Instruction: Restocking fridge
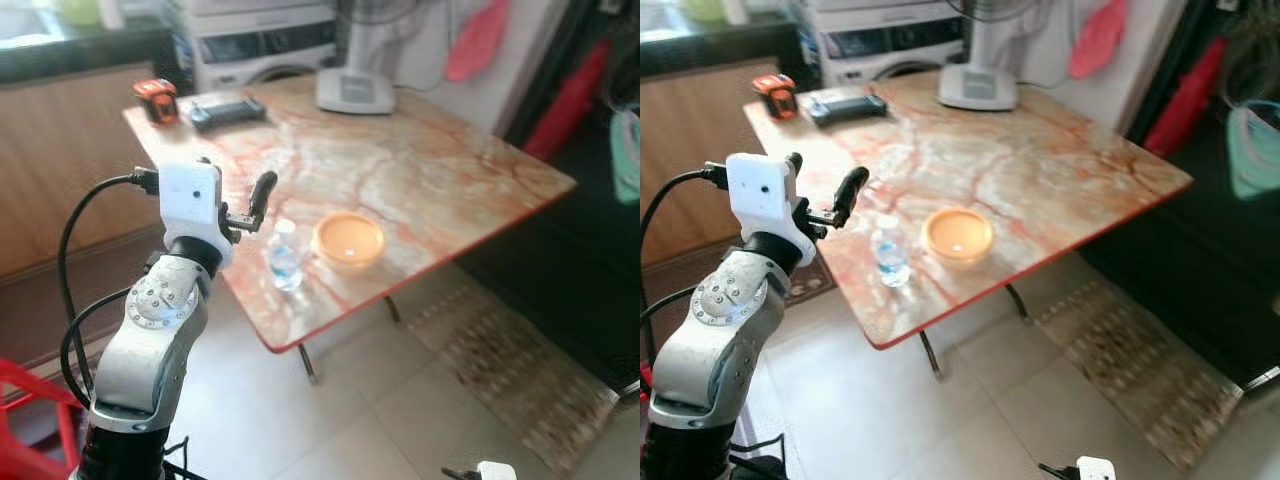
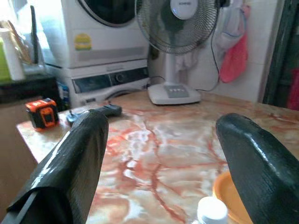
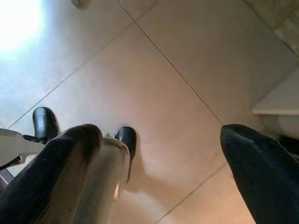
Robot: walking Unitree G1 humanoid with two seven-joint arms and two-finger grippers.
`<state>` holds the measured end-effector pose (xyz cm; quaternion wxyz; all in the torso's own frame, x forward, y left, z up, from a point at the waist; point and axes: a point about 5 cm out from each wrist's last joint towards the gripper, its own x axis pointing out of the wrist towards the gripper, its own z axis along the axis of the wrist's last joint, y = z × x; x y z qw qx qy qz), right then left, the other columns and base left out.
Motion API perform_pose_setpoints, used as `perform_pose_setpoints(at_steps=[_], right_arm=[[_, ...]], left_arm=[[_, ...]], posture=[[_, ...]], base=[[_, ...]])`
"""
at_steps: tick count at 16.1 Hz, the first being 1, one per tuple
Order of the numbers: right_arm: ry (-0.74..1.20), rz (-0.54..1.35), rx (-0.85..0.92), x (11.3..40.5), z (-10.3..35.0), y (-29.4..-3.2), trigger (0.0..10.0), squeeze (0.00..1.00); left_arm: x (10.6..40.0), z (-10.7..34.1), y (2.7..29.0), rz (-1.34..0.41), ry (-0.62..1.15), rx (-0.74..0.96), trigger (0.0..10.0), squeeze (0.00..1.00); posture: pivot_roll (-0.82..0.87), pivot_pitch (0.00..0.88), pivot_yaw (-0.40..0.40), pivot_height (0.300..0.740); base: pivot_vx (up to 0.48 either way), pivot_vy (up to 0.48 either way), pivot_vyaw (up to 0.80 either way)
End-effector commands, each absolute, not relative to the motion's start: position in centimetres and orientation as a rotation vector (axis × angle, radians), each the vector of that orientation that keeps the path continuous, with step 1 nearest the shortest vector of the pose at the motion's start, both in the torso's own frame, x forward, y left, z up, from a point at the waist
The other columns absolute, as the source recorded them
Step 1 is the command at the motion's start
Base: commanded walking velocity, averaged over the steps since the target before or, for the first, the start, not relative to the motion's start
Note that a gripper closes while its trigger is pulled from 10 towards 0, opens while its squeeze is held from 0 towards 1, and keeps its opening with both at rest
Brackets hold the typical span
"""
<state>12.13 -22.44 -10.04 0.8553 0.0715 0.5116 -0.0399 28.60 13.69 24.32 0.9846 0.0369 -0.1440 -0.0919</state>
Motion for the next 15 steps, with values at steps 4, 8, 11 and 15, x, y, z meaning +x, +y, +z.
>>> perform_pose_setpoints(at_steps=[4, 8, 11, 15], right_arm=[[1.067, -0.096, 0.160, 12.2, -10.0, -22.7, 10.0, 0.00], [1.072, -0.084, 0.149, 12.2, -10.0, -22.6, 10.0, 0.00], [1.075, -0.077, 0.145, 12.2, -10.0, -22.6, 10.0, 0.00], [1.080, -0.069, 0.140, 12.2, -10.0, -22.5, 10.0, 0.00]], left_arm=[[28.6, 24.2, 13.1, -0.224, -0.294, 0.079, 10.0, 0.00], [28.6, 24.1, 12.7, -0.259, -0.301, 0.098, 10.0, 0.00], [27.8, 24.0, 11.4, -0.369, -0.311, 0.096, 10.0, 0.00], [27.8, 24.1, 11.3, -0.348, -0.271, 0.149, 10.0, 0.00]], posture=[[0.07, 0.000, -0.062, 0.740], [0.07, 0.000, -0.060, 0.740], [0.08, 0.000, -0.059, 0.740], [0.08, 0.000, -0.060, 0.740]], base=[[0.267, 0.000, 0.00], [0.278, 0.000, 0.00], [0.000, 0.000, 0.00], [0.000, 0.000, 0.00]])
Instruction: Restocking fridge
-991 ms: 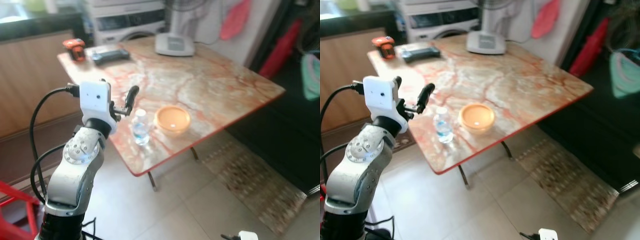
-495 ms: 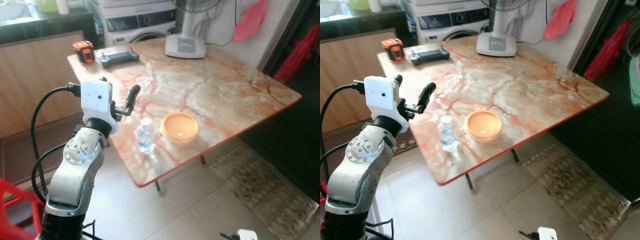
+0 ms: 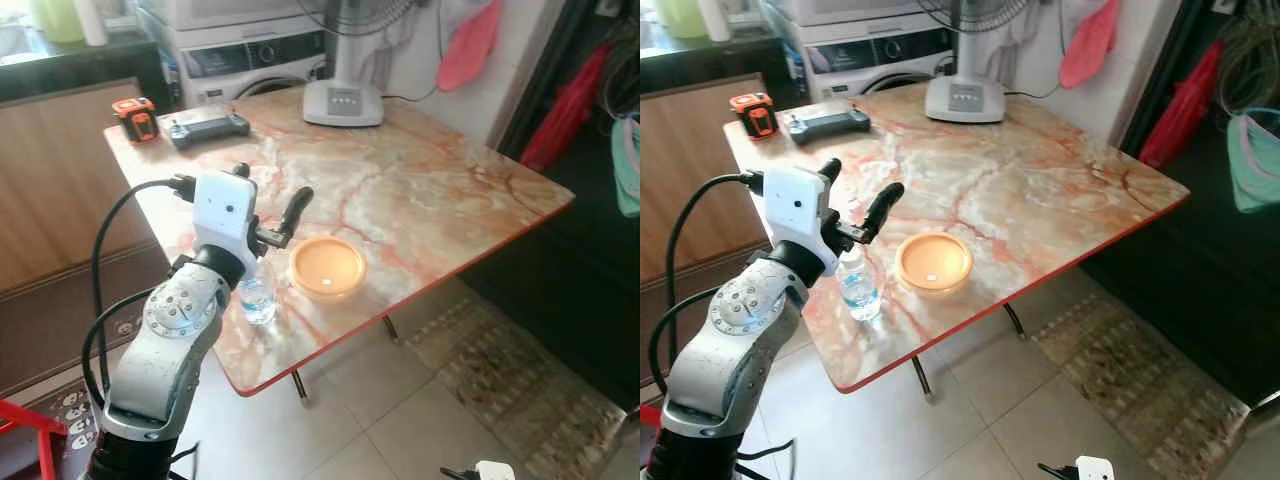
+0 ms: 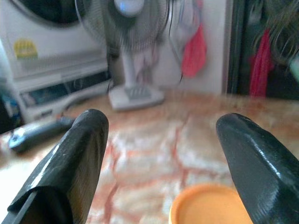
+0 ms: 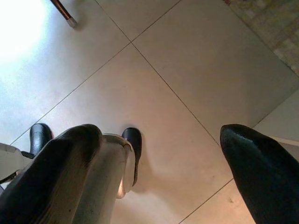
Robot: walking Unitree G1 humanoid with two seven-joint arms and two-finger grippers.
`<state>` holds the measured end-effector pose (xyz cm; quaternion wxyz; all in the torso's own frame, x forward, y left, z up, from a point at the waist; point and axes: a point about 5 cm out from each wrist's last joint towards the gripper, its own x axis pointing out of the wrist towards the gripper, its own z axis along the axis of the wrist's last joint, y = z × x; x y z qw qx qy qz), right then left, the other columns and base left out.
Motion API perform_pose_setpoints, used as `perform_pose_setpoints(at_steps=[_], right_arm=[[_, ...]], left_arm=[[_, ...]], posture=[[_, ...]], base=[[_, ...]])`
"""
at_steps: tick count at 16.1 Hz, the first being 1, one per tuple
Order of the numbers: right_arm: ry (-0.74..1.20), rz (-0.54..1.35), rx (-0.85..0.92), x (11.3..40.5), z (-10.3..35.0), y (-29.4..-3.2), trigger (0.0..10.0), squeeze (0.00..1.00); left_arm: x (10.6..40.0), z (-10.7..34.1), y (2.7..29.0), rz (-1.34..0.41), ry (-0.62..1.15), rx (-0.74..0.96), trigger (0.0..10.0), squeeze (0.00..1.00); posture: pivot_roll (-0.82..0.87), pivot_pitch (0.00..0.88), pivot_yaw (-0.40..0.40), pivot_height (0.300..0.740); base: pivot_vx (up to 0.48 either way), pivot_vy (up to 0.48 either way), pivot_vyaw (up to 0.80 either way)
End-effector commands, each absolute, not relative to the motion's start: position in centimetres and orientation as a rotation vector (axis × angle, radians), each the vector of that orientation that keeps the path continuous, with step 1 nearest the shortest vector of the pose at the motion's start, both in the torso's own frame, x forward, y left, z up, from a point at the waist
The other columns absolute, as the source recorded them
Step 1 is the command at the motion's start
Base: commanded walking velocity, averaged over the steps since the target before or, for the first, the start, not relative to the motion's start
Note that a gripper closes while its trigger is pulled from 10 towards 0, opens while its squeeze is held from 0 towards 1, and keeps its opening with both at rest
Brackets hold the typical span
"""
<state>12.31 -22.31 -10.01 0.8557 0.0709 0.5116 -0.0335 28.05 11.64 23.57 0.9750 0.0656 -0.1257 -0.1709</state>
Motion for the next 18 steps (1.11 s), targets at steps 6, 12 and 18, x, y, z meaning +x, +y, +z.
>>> perform_pose_setpoints(at_steps=[6, 12, 18], right_arm=[[1.087, -0.043, 0.117, 12.4, -10.0, -22.3, 10.0, 0.00], [1.078, -0.061, 0.130, 12.7, -10.0, -22.1, 10.0, 0.00], [1.072, -0.063, 0.134, 12.7, -9.9, -22.1, 10.0, 0.00]], left_arm=[[28.4, 24.1, 13.0, -0.321, 0.052, 0.069, 10.0, 0.00], [29.3, 23.7, 15.8, -0.276, 0.279, 0.186, 10.0, 0.00], [29.5, 23.6, 15.8, -0.359, 0.346, 0.148, 10.0, 0.00]], posture=[[0.10, 0.000, -0.059, 0.740], [0.10, 0.000, -0.038, 0.740], [0.10, 0.000, -0.041, 0.740]], base=[[0.000, 0.000, 0.00], [0.000, 0.000, 0.00], [0.000, 0.000, 0.00]])
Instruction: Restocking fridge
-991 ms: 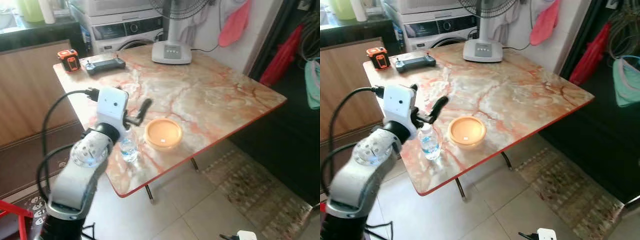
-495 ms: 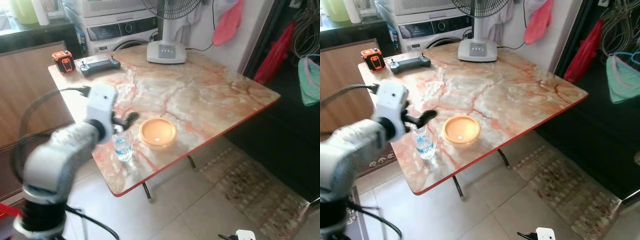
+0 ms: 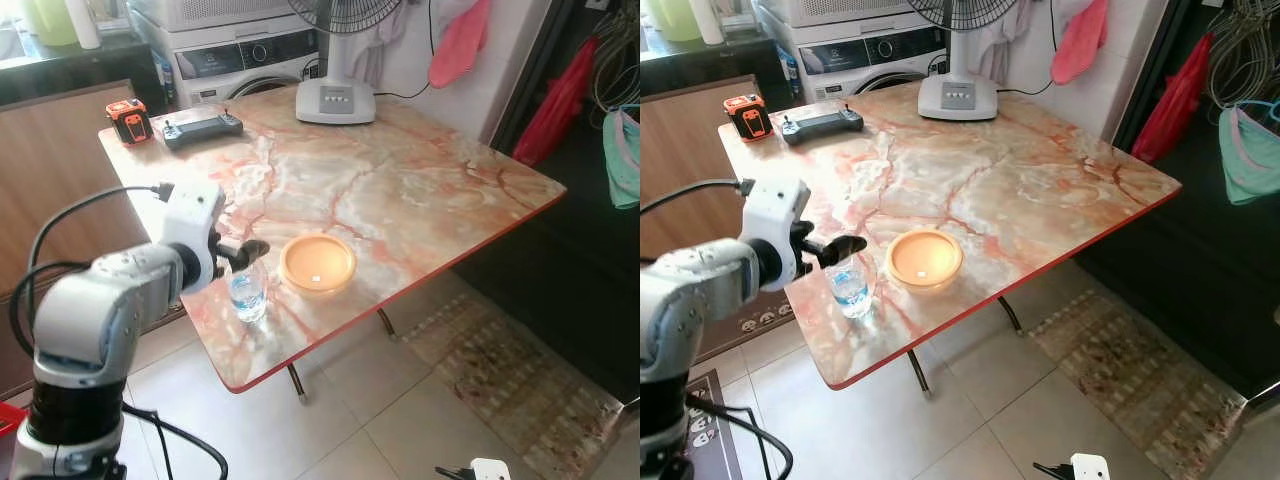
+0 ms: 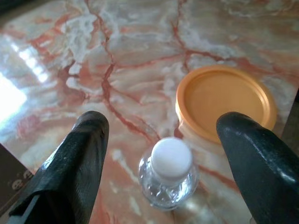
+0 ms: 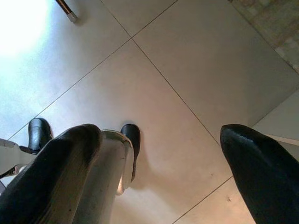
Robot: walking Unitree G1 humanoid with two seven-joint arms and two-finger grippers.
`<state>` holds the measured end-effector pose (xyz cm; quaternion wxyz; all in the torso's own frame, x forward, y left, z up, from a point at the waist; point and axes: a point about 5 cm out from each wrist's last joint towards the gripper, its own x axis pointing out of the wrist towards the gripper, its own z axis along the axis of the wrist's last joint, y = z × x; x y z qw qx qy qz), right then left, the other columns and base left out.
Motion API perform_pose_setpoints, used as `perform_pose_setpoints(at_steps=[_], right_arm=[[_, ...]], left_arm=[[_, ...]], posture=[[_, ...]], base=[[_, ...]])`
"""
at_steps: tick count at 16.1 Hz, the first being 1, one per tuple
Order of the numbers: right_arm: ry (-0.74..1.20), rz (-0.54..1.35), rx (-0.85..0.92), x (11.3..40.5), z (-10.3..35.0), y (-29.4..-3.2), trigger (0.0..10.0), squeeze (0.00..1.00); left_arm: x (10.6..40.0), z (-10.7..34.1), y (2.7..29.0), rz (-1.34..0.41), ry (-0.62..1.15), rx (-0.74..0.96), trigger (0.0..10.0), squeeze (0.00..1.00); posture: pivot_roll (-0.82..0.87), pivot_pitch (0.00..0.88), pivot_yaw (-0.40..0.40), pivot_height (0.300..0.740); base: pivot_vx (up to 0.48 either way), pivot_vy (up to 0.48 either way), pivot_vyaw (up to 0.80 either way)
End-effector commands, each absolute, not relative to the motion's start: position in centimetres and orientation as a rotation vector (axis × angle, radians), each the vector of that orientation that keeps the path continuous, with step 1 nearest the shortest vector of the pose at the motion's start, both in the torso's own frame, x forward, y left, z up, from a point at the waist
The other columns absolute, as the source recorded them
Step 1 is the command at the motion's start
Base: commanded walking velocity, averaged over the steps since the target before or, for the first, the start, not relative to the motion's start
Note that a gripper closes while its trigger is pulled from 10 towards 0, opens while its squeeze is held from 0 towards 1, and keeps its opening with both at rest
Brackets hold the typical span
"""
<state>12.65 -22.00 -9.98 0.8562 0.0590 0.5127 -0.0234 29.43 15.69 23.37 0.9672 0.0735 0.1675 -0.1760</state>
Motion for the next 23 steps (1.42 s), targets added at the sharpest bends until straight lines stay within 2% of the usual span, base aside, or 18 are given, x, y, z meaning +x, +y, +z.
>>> perform_pose_setpoints(at_steps=[1, 4, 11, 12, 13, 14, 15, 17, 18, 19, 20, 23], right_arm=[[1.072, -0.064, 0.134, 12.7, -9.9, -22.2, 10.0, 0.00], [1.074, -0.061, 0.133, 12.7, -9.9, -22.2, 10.0, 0.00], [1.068, -0.068, 0.140, 12.7, -9.9, -22.3, 10.0, 0.00], [1.069, -0.068, 0.139, 12.7, -9.9, -22.3, 10.0, 0.00], [1.069, -0.066, 0.138, 12.7, -9.9, -22.3, 10.0, 0.00], [1.069, -0.065, 0.138, 12.7, -9.9, -22.3, 10.0, 0.00], [1.070, -0.065, 0.138, 12.7, -9.9, -22.3, 10.0, 0.00], [1.071, -0.061, 0.135, 12.7, -9.9, -22.3, 10.0, 0.00], [1.070, -0.064, 0.138, 12.7, -9.9, -22.3, 10.0, 0.00], [1.070, -0.064, 0.137, 12.7, -9.9, -22.3, 10.0, 0.00], [1.070, -0.064, 0.136, 12.7, -9.9, -22.3, 10.0, 0.00], [1.060, -0.069, 0.156, 12.8, -9.9, -22.3, 10.0, 0.00]], left_arm=[[29.5, 23.7, 15.8, -0.365, 0.349, 0.149, 10.0, 0.00], [29.2, 23.2, 15.6, -0.421, 0.394, 0.156, 10.0, 0.00], [29.4, 22.1, 15.9, -0.410, 0.441, 0.137, 10.0, 0.00], [29.4, 22.0, 15.8, -0.415, 0.444, 0.138, 9.4, 0.00], [29.3, 21.9, 15.8, -0.416, 0.445, 0.137, 8.0, 0.00], [29.4, 21.8, 15.8, -0.416, 0.445, 0.137, 3.5, 0.00], [29.4, 21.8, 15.8, -0.415, 0.444, 0.135, 0.0, 0.00], [29.5, 21.7, 15.7, -0.415, 0.446, 0.129, 0.0, 0.00], [29.5, 21.7, 15.6, -0.418, 0.446, 0.126, 0.7, 0.00], [29.5, 21.6, 15.6, -0.419, 0.445, 0.127, 9.2, 0.00], [29.4, 21.6, 15.6, -0.415, 0.448, 0.130, 10.0, 0.00], [29.5, 21.3, 16.0, -0.391, 0.457, 0.136, 10.0, 0.00]], posture=[[0.10, 0.000, -0.040, 0.740], [0.09, 0.000, -0.037, 0.740], [0.09, 0.000, -0.040, 0.740], [0.09, 0.000, -0.043, 0.740], [0.09, 0.000, -0.042, 0.740], [0.09, 0.000, -0.044, 0.740], [0.09, 0.000, -0.045, 0.740], [0.09, 0.000, -0.046, 0.740], [0.09, 0.000, -0.046, 0.740], [0.09, 0.000, -0.047, 0.740], [0.09, 0.000, -0.047, 0.740], [0.09, 0.000, -0.050, 0.740]], base=[[0.000, 0.000, 0.00], [0.000, 0.000, 0.00], [0.000, 0.000, 0.00], [0.000, 0.000, 0.00], [0.000, 0.000, 0.00], [0.000, 0.000, 0.00], [0.000, 0.000, 0.00], [0.000, 0.000, 0.00], [0.000, 0.000, 0.00], [0.000, 0.000, 0.00], [0.000, 0.000, 0.00], [0.000, 0.000, 0.00]])
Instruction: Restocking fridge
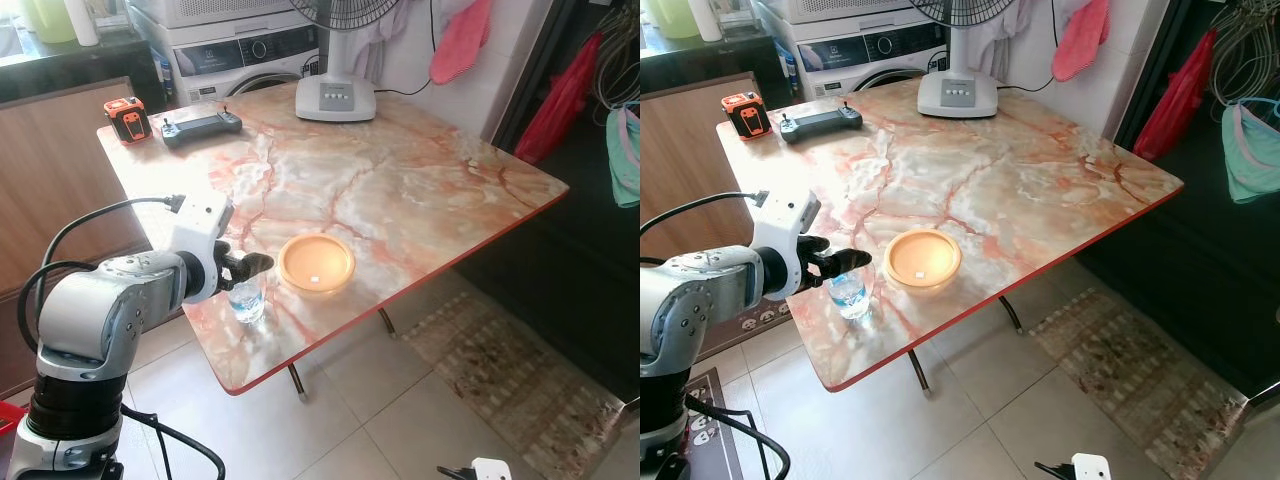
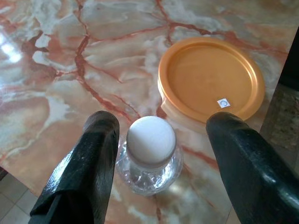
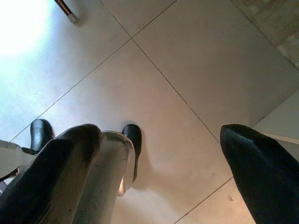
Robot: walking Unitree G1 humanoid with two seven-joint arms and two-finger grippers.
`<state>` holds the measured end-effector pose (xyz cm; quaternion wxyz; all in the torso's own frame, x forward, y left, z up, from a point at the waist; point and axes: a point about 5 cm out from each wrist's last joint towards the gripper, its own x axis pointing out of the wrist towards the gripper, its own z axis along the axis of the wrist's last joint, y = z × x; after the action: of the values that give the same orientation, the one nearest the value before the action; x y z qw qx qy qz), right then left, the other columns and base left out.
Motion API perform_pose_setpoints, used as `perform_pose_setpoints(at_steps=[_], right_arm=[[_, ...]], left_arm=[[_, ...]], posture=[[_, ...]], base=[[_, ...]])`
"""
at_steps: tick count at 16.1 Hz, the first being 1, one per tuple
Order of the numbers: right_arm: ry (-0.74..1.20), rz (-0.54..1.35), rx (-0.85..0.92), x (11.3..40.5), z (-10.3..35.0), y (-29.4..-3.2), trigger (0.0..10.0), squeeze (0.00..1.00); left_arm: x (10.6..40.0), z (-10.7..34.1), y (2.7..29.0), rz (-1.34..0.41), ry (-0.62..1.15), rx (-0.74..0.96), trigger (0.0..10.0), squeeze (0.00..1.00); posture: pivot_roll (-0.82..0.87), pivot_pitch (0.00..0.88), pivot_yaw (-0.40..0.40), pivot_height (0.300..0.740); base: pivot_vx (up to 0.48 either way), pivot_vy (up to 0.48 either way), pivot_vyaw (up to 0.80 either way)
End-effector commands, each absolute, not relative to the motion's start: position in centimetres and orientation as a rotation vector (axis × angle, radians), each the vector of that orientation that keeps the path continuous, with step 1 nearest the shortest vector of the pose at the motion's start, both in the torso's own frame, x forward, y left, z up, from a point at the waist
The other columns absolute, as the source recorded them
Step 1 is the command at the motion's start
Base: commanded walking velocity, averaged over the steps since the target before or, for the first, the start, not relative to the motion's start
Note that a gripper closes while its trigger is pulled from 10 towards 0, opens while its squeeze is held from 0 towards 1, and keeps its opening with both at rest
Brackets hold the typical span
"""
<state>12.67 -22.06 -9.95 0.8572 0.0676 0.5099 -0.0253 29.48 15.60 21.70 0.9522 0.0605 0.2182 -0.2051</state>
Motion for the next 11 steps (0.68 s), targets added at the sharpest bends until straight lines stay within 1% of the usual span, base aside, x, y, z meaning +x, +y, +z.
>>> perform_pose_setpoints(at_steps=[1, 4, 5, 6, 7, 8, 11], right_arm=[[1.060, -0.067, 0.154, 12.77, -9.86, -22.27, 10.0, 0.00], [1.058, -0.060, 0.150, 12.81, -9.84, -22.29, 10.0, 0.00], [1.058, -0.059, 0.150, 12.80, -9.83, -22.31, 10.0, 0.00], [1.059, -0.058, 0.149, 12.80, -9.83, -22.32, 10.0, 0.00], [1.060, -0.056, 0.146, 12.80, -9.83, -22.32, 10.0, 0.00], [1.059, -0.056, 0.147, 12.78, -9.83, -22.34, 10.0, 0.00], [1.060, -0.057, 0.148, 12.73, -9.84, -22.36, 10.0, 0.00]], left_arm=[[29.45, 21.32, 16.02, -0.390, 0.457, 0.135, 10.0, 0.00], [29.46, 21.30, 16.11, -0.387, 0.450, 0.138, 10.0, 0.00], [29.52, 21.45, 16.18, -0.383, 0.443, 0.136, 9.6, 0.00], [29.53, 21.46, 16.16, -0.383, 0.442, 0.135, 6.9, 0.00], [29.50, 21.22, 16.21, -0.383, 0.447, 0.131, 1.9, 0.00], [29.46, 21.10, 16.20, -0.383, 0.447, 0.136, 0.0, 0.00], [29.64, 21.26, 16.25, -0.376, 0.433, 0.142, 0.0, 0.00]], posture=[[0.09, 0.000, -0.051, 0.740], [0.10, 0.000, -0.057, 0.740], [0.10, 0.000, -0.058, 0.740], [0.10, 0.000, -0.058, 0.740], [0.10, 0.000, -0.058, 0.740], [0.09, 0.000, -0.058, 0.740], [0.09, 0.000, -0.059, 0.740]], base=[[0.000, 0.000, 0.00], [0.000, 0.000, 0.00], [0.000, 0.000, 0.00], [0.000, 0.000, 0.00], [0.000, 0.000, 0.00], [0.000, 0.000, 0.00], [0.000, 0.000, 0.00]])
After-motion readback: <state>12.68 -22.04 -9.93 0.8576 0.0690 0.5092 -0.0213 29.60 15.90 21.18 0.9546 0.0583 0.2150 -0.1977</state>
